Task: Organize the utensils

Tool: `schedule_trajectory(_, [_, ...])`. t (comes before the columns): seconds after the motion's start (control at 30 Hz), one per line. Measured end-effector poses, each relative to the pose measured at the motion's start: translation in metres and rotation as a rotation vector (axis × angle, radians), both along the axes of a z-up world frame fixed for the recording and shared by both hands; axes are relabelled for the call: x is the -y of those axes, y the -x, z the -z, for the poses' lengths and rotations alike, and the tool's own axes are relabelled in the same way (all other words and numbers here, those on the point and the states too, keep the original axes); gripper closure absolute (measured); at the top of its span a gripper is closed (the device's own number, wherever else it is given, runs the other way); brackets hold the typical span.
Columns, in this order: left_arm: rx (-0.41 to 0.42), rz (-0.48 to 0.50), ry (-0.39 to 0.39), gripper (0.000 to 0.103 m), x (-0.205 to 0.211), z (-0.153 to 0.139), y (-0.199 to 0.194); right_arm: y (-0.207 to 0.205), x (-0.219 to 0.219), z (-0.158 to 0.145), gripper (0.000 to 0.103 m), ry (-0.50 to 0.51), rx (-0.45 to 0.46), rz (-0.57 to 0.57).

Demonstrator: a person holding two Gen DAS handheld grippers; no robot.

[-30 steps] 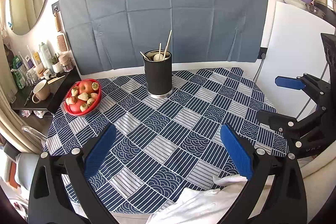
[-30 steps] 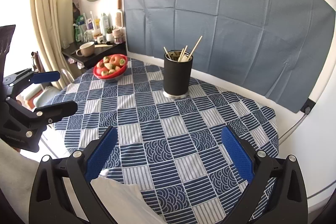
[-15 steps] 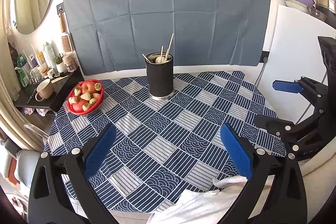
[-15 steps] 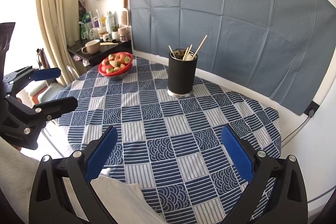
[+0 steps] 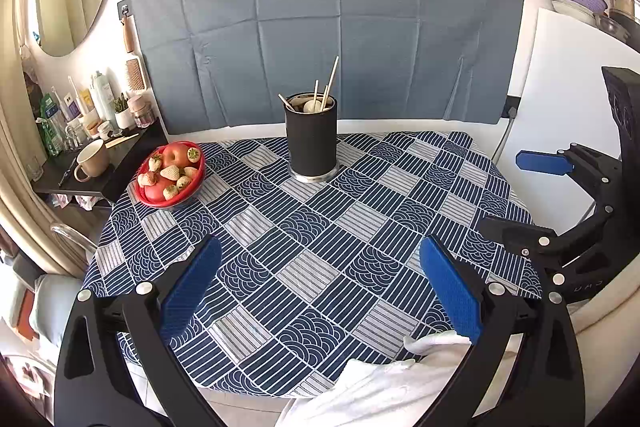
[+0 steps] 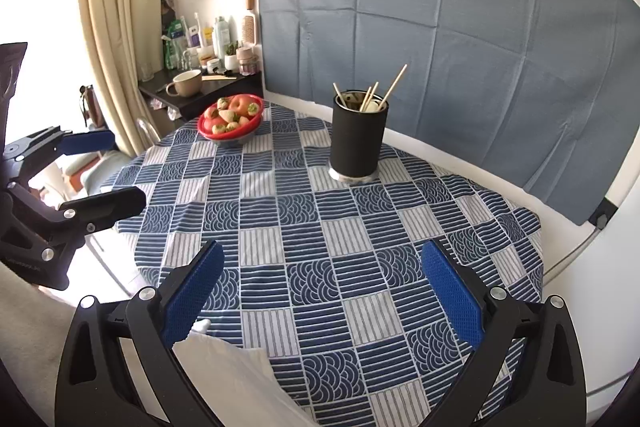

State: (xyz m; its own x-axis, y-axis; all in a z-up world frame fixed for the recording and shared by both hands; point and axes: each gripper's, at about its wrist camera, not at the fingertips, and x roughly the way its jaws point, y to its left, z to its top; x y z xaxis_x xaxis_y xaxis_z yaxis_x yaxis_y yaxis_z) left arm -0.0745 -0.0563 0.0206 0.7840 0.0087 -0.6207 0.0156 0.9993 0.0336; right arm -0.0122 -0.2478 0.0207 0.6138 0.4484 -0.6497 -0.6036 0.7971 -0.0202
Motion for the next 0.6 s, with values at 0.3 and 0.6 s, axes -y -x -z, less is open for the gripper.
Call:
schedule_trajectory(0.3, [-0.016,-0.017,0.007,0.006,-0.004,0.001,-0.001,-0.003,-0.005,0.004,0.008,0.014,-0.014,-0.012])
schedule_trajectory(0.6, [-0.07,0.014,0.015,0.006,-0.006,0.009,-0.014,-0.011,-0.006,0.011,0.008,0.033,-0.051,0.012])
